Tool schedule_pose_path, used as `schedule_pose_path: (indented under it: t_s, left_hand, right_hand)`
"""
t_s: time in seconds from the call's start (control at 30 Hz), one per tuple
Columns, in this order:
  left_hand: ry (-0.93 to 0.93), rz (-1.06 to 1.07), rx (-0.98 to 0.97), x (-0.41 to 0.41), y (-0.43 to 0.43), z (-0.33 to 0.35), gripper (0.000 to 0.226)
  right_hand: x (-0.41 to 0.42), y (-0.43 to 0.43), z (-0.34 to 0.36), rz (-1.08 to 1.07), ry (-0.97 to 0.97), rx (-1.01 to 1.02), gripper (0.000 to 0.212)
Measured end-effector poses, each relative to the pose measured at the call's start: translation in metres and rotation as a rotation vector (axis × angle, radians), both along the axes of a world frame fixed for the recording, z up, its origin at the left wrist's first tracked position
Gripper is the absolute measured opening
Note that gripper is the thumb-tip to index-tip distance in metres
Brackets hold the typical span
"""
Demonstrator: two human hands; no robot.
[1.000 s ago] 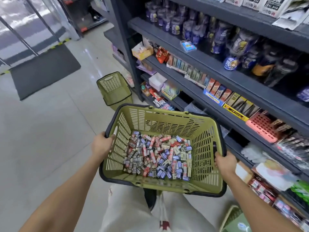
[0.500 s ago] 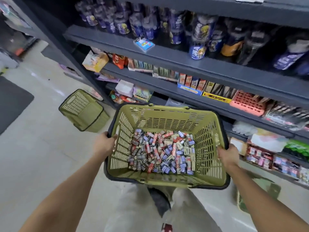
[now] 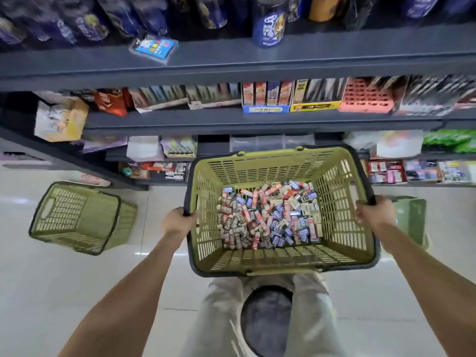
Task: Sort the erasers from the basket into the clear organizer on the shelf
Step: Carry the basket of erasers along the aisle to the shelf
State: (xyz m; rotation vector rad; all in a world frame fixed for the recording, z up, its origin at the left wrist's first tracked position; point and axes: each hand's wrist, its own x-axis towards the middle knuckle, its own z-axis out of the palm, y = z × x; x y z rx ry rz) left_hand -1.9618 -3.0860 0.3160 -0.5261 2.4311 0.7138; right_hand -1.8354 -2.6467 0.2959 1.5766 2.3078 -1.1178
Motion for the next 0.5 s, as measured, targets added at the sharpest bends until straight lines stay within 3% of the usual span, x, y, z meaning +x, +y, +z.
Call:
schedule_pose_path:
  t_s: [0.17,0.3,0.5]
  left_hand:
    - [0.018,0.036,0.063,-0.004,0.012,-0.056,0.026]
    - [0.052,-0.113,-0.053,-0.011,0.016,-0.105,0.040]
    - [0.068,-0.157,-0.119,-0.024,0.015,-0.172,0.039]
  right_hand:
    - [0.001,0.009,-0.042,0.062,-0.039,-0.009,0.020]
    - [-0.003,0.023,-0.081,0.221,-0.097,0.025,0.013]
    - [-0.016,0.041,-0.148,0.455,-0.256,0.034,0.021]
